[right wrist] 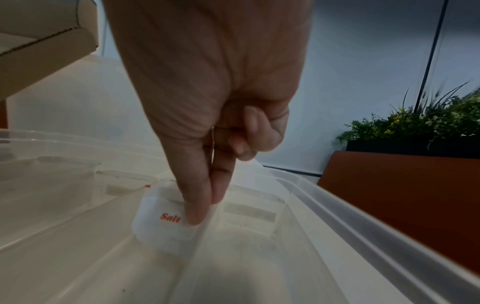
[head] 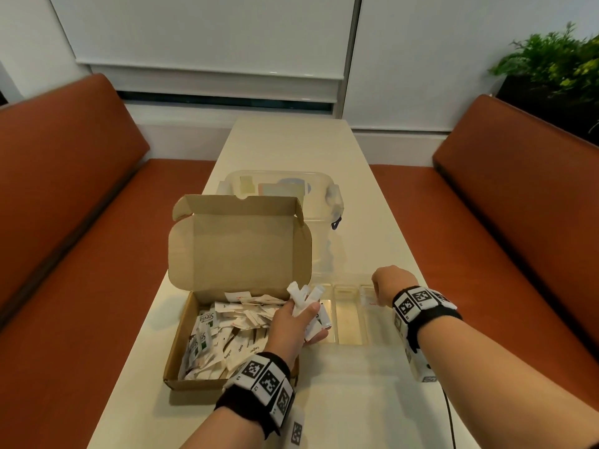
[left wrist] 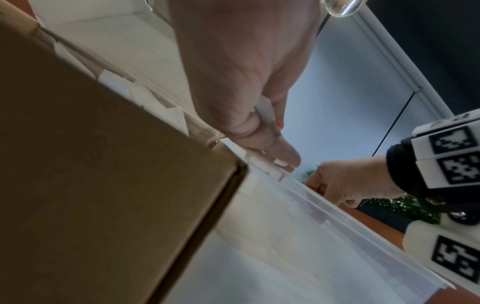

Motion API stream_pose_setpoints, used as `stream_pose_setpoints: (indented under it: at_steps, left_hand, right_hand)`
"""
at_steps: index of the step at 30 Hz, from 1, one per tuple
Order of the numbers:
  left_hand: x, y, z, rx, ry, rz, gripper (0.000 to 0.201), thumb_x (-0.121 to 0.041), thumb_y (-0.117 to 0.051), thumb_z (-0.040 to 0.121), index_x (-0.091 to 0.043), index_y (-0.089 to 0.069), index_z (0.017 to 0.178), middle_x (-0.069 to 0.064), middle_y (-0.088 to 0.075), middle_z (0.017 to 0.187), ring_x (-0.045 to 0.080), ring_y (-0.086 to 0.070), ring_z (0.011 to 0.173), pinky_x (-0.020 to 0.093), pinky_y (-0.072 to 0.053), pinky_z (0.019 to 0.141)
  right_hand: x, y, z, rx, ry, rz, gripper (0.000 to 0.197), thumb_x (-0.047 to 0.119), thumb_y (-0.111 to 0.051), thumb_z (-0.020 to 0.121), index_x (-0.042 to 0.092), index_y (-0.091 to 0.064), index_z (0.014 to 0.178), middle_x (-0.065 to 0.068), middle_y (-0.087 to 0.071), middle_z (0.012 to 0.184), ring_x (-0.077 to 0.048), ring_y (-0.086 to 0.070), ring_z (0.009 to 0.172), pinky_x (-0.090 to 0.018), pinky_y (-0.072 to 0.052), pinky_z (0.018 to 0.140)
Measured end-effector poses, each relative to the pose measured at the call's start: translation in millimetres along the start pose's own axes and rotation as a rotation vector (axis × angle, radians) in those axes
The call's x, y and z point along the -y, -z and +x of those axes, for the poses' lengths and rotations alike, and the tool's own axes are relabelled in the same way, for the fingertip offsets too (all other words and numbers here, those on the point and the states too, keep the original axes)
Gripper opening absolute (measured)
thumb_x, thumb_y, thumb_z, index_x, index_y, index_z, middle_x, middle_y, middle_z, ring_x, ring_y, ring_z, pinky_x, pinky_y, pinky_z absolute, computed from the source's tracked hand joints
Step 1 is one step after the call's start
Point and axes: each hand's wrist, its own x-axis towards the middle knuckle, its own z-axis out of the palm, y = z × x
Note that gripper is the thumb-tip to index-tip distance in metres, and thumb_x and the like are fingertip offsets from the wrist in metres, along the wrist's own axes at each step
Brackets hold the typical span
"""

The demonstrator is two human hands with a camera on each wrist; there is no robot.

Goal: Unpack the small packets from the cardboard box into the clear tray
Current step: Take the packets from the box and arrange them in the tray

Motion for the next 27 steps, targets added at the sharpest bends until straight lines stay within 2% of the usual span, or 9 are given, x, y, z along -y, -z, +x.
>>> stream_pose_setpoints:
  at_steps: [4, 8, 10, 13, 16, 21, 24, 27]
  left_hand:
    - [-2.8, 0.5, -0.9, 0.008, 0.008, 0.002, 0.018, -0.013, -0.063, 0.091, -0.022, -0.062, 0.106, 0.012, -0.062, 0.117, 0.028, -0.061, 0.107, 0.03, -0.059, 0.062]
    - [-4.5, 0.1, -1.0, 0.008, 0.014, 0.009, 0.018, -0.012, -0.063, 0.09, -0.021, -0.062, 0.106, 0.012, -0.062, 0.116, 0.029, -0.061, 0.108, 0.029, -0.058, 0.06]
    - [-4.6, 0.1, -1.1, 0.013, 0.013, 0.007, 0.019, -0.013, -0.063, 0.091, -0.019, -0.062, 0.108, 0.012, -0.062, 0.116, 0.028, -0.061, 0.108, 0.03, -0.058, 0.061]
    - [-4.3, 0.6, -2.5, 0.02, 0.002, 0.011, 0.023, -0.019, -0.063, 0.091, -0.015, -0.063, 0.113, 0.013, -0.063, 0.113, 0.028, -0.064, 0.103, 0.03, -0.058, 0.062]
    - [-5.3, -0.2, -3.6, 0.019, -0.009, 0.002, 0.024, -0.026, -0.065, 0.09, -0.011, -0.066, 0.108, 0.013, -0.065, 0.104, 0.024, -0.069, 0.088, 0.033, -0.06, 0.067]
    - [-10.4, -5.5, -5.7, 0.035, -0.013, -0.037, 0.025, -0.027, -0.061, 0.093, -0.011, -0.064, 0.112, 0.011, -0.072, 0.104, 0.025, -0.071, 0.092, 0.035, -0.059, 0.07]
    - [-13.6, -9.3, -7.6, 0.043, -0.03, -0.017, 0.029, -0.029, -0.061, 0.092, -0.009, -0.063, 0.113, 0.01, -0.073, 0.101, 0.025, -0.071, 0.092, 0.041, -0.059, 0.079]
    - [-16.0, -11.7, -9.5, 0.046, -0.015, 0.002, 0.034, -0.037, -0.057, 0.093, -0.012, -0.064, 0.114, 0.01, -0.073, 0.104, 0.025, -0.071, 0.095, 0.045, -0.056, 0.087]
  right_hand:
    - [-5.7, 0.2, -2.5, -0.025, 0.031, 0.039, 0.014, 0.007, -0.063, 0.083, 0.014, -0.053, 0.087, -0.005, -0.066, 0.104, -0.02, -0.057, 0.084, -0.028, -0.05, 0.077]
    - [-10.3, 0.7, -6.2, -0.017, 0.034, 0.122, 0.016, 0.015, -0.069, 0.082, 0.014, -0.054, 0.085, -0.005, -0.066, 0.101, -0.019, -0.056, 0.082, -0.03, -0.052, 0.078]
    - [-9.5, 2.5, -8.0, -0.068, 0.046, 0.205, 0.017, 0.023, -0.069, 0.082, 0.015, -0.054, 0.082, -0.002, -0.063, 0.092, -0.017, -0.055, 0.079, -0.026, -0.049, 0.071]
    - [1.1, 10.0, -14.5, -0.146, 0.143, 0.387, 0.024, 0.032, -0.069, 0.082, 0.02, -0.054, 0.068, 0.006, -0.057, 0.072, -0.009, -0.051, 0.065, -0.017, -0.036, 0.055]
    - [18.8, 20.2, -26.2, -0.077, 0.304, 0.594, 0.023, 0.033, -0.073, 0.079, 0.023, -0.062, 0.061, 0.011, -0.061, 0.061, 0.0, -0.053, 0.058, -0.013, -0.035, 0.054]
    - [47.4, 20.6, -43.0, 0.007, 0.458, 0.721, 0.015, 0.032, -0.079, 0.072, 0.022, -0.067, 0.073, 0.012, -0.061, 0.063, 0.002, -0.051, 0.053, -0.006, -0.037, 0.046]
    - [59.0, 13.8, -47.0, -0.051, 0.456, 0.744, 0.025, 0.027, -0.081, 0.068, 0.017, -0.061, 0.081, 0.008, -0.059, 0.07, -0.001, -0.051, 0.057, -0.008, -0.038, 0.046]
    - [62.2, 10.4, -49.0, -0.04, 0.436, 0.841, 0.03, 0.018, -0.082, 0.067, 0.014, -0.058, 0.085, 0.005, -0.058, 0.068, -0.004, -0.051, 0.054, -0.01, -0.04, 0.044]
